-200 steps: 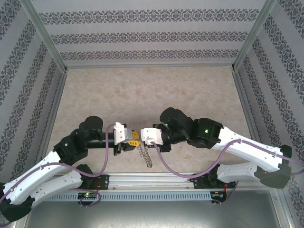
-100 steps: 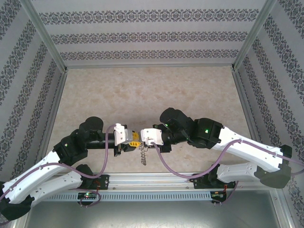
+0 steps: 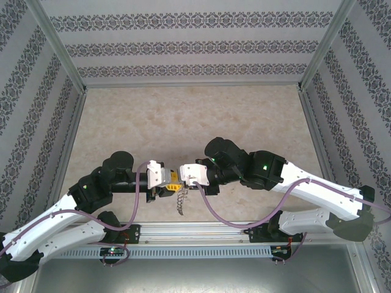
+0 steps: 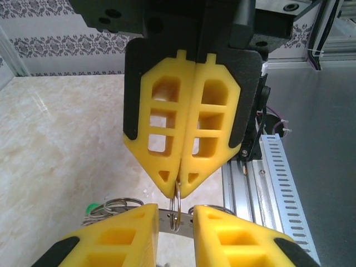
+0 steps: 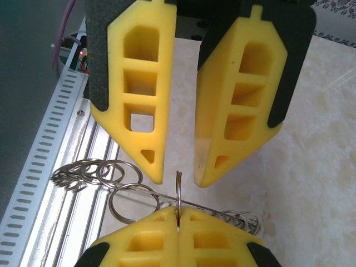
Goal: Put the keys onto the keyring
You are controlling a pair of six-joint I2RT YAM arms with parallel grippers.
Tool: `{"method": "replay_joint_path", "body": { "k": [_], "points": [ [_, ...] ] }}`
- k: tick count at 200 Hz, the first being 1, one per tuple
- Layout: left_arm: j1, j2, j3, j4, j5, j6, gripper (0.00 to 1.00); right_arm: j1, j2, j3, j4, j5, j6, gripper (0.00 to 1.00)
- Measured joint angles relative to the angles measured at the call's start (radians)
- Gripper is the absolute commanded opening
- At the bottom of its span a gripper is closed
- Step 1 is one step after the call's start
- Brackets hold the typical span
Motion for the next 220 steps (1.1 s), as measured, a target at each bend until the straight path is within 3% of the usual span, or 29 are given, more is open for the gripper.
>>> {"method": "replay_joint_path", "body": {
  "k": [90,111,143,165,184,220],
  "points": [
    [0.0,0.031,0.0,0.0,-0.018,0.02,0.16,-0.002,0.0,0.001,0.008,-0.025,0.008,0.0],
    [-0.006,0.031,0.0,0.0,-0.017,0.024,0.0,-0.002,0.0,0.001,0.01,-0.027,0.008,0.0],
    [-0.006,0.008,-0.014,0.014,-0.016,0.018,0.0,-0.008,0.0,0.001,0.021,-0.035,0.019,0.0],
    [-0.006,-0.025,-0.043,0.051,-0.018,0.002,0.0,-0.008,-0.008,-0.01,0.046,-0.043,0.029,0.15],
    [-0.006,-0.056,-0.08,0.102,-0.014,-0.027,0.0,-0.008,-0.031,-0.043,0.089,-0.054,0.039,0.2],
    [-0.006,-0.091,-0.153,0.218,0.022,-0.097,0.0,-0.008,-0.106,-0.135,0.179,-0.073,0.062,0.18]
  ]
}}
